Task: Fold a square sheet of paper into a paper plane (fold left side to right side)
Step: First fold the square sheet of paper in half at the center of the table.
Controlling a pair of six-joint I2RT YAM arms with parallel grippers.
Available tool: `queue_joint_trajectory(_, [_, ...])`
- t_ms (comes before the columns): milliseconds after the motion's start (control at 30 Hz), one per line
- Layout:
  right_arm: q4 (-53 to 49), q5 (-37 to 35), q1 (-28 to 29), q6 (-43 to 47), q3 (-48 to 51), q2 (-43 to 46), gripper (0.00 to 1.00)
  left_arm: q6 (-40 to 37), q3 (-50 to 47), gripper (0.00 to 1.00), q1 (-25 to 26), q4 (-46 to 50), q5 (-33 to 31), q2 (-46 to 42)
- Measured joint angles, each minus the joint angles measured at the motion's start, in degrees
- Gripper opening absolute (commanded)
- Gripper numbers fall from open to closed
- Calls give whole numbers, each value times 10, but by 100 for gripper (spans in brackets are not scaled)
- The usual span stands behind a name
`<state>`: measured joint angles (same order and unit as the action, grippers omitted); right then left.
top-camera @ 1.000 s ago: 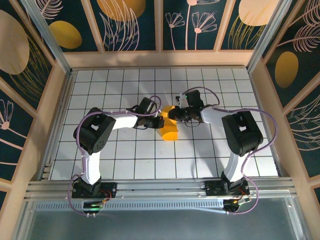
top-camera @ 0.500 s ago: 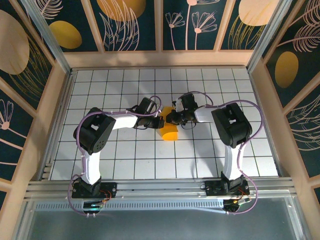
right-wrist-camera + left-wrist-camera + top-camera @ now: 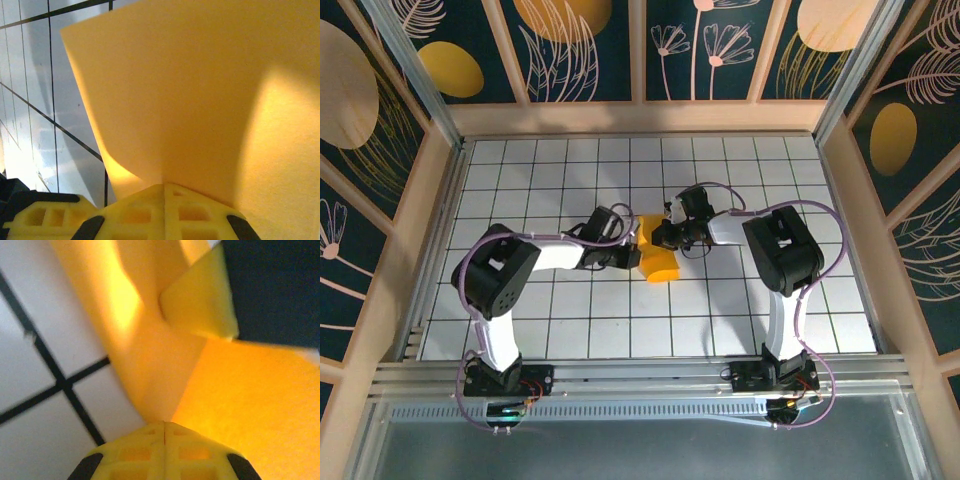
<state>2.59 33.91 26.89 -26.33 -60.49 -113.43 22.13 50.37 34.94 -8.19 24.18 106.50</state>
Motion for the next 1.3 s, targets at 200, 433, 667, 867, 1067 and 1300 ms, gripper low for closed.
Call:
queue_joint_trajectory(200, [0,0,0,0,0,0,0,21,-41,0,-1,-14,4,-31])
queue_joint_trajectory(433, [8,1,0,-5,4,0,0,55,-45,0,-21,9,5,-64])
queue_joint_trajectory(667, [11,2,-1,-9,6,0,0,71,14,0,-27,-7,44,-42])
queue_joint_trajectory(867, [13,2,-1,-9,6,0,0,82,43,0,-9,-25,63,13])
queue_joint_trajectory(1067, [13,2,-1,-9,6,0,0,84,61,0,-1,-23,69,49])
queue_joint_trajectory(1300, [13,2,-1,-9,7,0,0,82,61,0,3,-21,71,54])
